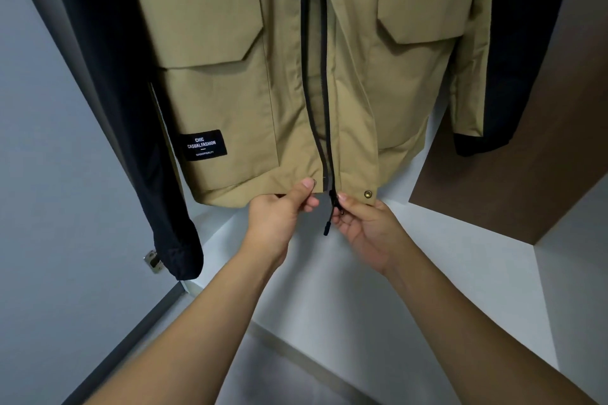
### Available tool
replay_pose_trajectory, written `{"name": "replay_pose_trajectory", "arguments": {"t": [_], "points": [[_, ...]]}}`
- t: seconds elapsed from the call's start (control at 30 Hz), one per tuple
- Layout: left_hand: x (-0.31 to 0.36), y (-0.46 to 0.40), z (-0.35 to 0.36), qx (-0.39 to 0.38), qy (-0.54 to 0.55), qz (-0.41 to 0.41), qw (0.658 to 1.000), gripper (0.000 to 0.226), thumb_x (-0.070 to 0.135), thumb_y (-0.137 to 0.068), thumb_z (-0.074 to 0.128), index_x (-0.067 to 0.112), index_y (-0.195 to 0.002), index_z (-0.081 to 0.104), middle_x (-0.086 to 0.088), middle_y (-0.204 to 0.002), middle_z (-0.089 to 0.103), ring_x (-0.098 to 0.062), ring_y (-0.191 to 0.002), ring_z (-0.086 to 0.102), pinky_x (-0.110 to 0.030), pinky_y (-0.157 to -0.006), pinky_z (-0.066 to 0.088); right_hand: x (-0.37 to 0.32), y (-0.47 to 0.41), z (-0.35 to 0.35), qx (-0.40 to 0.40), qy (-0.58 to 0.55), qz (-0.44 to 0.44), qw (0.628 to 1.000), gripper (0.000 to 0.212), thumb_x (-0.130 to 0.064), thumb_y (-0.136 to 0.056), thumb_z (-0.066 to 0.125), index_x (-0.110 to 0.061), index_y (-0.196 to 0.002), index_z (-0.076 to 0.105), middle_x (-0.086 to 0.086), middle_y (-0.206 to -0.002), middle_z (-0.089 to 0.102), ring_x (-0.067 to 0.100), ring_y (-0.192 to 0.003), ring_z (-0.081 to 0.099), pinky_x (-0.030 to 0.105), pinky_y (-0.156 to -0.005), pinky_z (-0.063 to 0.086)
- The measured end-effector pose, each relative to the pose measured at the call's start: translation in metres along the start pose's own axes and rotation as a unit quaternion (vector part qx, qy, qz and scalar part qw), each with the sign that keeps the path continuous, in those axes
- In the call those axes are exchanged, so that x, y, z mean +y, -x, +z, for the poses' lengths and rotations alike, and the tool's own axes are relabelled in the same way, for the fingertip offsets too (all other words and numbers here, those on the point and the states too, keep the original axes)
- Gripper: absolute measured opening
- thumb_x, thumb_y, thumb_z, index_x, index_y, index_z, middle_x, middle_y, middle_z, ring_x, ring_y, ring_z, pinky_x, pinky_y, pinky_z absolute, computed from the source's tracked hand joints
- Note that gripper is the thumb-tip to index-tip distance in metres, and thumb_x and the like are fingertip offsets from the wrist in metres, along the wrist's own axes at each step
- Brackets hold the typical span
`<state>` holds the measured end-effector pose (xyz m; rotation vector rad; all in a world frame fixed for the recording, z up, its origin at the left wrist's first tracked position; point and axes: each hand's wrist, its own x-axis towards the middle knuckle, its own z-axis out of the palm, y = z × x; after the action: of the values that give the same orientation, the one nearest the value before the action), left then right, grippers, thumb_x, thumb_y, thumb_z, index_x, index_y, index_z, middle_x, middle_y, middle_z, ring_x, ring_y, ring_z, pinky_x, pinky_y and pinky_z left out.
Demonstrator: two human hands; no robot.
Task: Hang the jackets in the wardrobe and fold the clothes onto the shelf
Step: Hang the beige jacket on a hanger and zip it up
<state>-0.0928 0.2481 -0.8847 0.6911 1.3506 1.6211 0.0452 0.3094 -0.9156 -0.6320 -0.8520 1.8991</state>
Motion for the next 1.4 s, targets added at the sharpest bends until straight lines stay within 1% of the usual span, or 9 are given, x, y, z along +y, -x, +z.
{"name": "replay_pose_trajectory", "arguments": {"t": [0.1, 0.17, 0.3, 0.47, 0.73, 0.83, 1.0, 1.27, 1.4], "points": [[-0.004, 0.001, 0.003, 0.046, -0.056, 0.016, 0.997, 0.035, 0.035, -0.084, 0.077, 0.017, -0.055, 0.069, 0.009, -0.055, 0.064, 0.004, -0.053, 0.055, -0.002, -0.053, 0.039, 0.001, 0.002, 0.006, -0.003, -0.013, 0.002, 1.0, 0.012, -0.007, -0.073, 0.071, -0.009, -0.084, 0.075, 0.006, -0.085, 0.071, 0.014, -0.068, 0.065, 0.024, -0.065, 0.054], [-0.007, 0.003, 0.005, 0.062, -0.066, 0.029, 0.995, 0.036, 0.033, -0.085, 0.076, 0.016, -0.055, 0.068, 0.011, -0.05, 0.059, 0.005, -0.047, 0.051, -0.003, -0.048, 0.036, 0.001, 0.003, 0.01, -0.013, -0.015, 0.006, 1.0, 0.015, -0.007, -0.074, 0.07, -0.007, -0.088, 0.074, 0.007, -0.089, 0.072, 0.014, -0.07, 0.065, 0.024, -0.066, 0.054], [-0.005, 0.007, 0.007, 0.071, -0.002, 0.084, 0.994, 0.013, 0.018, -0.09, 0.071, 0.012, -0.079, 0.069, 0.007, -0.057, 0.064, 0.002, -0.053, 0.054, -0.005, -0.056, 0.043, 0.002, 0.004, 0.015, -0.012, -0.017, 0.006, 1.0, 0.014, -0.005, -0.077, 0.068, -0.005, -0.091, 0.072, 0.009, -0.091, 0.072, 0.015, -0.07, 0.065, 0.025, -0.066, 0.054], [-0.003, 0.009, 0.008, 0.086, 0.012, 0.121, 0.989, 0.006, 0.013, -0.09, 0.07, 0.011, -0.085, 0.069, 0.006, -0.062, 0.066, 0.001, -0.059, 0.059, -0.01, -0.062, 0.047, 0.002, 0.007, 0.02, -0.001, -0.026, 0.019, 0.999, 0.018, 0.0, -0.086, 0.063, -0.01, -0.08, 0.076, 0.006, -0.084, 0.072, 0.013, -0.068, 0.066, 0.024, -0.064, 0.055], [-0.01, 0.012, 0.009, 0.08, -0.016, 0.139, 0.987, 0.021, 0.015, -0.09, 0.071, -0.004, -0.097, 0.068, 0.002, -0.074, 0.068, 0.004, -0.063, 0.061, -0.005, -0.064, 0.043, 0.004, 0.007, 0.023, 0.009, -0.048, 0.039, 0.998, 0.01, 0.0, -0.09, 0.059, -0.006, -0.095, 0.066, 0.004, -0.083, 0.072, 0.011, -0.067, 0.065, 0.023, -0.064, 0.055], [-0.009, 0.014, 0.01, 0.088, -0.014, 0.147, 0.985, 0.026, 0.013, -0.09, 0.071, -0.007, -0.106, 0.066, -0.008, -0.091, 0.072, -0.001, -0.079, 0.067, -0.009, -0.073, 0.048, 0.004, 0.007, 0.024, 0.008, -0.055, 0.044, 0.997, 0.011, -0.001, -0.089, 0.06, -0.006, -0.097, 0.066, 0.004, -0.085, 0.072, 0.011, -0.068, 0.066, 0.022, -0.066, 0.055], [-0.006, 0.014, 0.011, 0.11, 0.003, 0.163, 0.981, 0.033, 0.012, -0.091, 0.07, -0.006, -0.117, 0.062, -0.021, -0.116, 0.069, -0.026, -0.111, 0.064, -0.032, -0.102, 0.047, 0.006, 0.008, 0.027, 0.014, -0.045, 0.049, 0.998, 0.012, -0.001, -0.088, 0.061, -0.005, -0.098, 0.065, 0.005, -0.082, 0.07, 0.011, -0.066, 0.064, 0.022, -0.064, 0.054], [-0.009, 0.014, 0.012, 0.11, -0.012, 0.152, 0.982, 0.034, 0.016, -0.09, 0.072, -0.002, -0.117, 0.064, -0.015, -0.116, 0.07, -0.022, -0.114, 0.064, -0.039, -0.107, 0.044, 0.007, 0.008, 0.03, 0.014, -0.053, 0.045, 0.997, 0.011, -0.002, -0.091, 0.058, -0.007, -0.096, 0.066, 0.003, -0.079, 0.07, 0.009, -0.068, 0.065, 0.022, -0.071, 0.054], [-0.01, 0.015, 0.011, 0.119, -0.015, 0.177, 0.977, 0.04, 0.02, -0.089, 0.074, 0.009, -0.125, 0.063, 0.004, -0.122, 0.069, -0.006, -0.12, 0.059, -0.026, -0.111, 0.039, 0.007, 0.008, 0.032, 0.02, -0.06, 0.046, 0.997, 0.01, -0.003, -0.092, 0.058, -0.007, -0.095, 0.067, 0.004, -0.079, 0.069, 0.009, -0.067, 0.064, 0.022, -0.073, 0.053]]}}
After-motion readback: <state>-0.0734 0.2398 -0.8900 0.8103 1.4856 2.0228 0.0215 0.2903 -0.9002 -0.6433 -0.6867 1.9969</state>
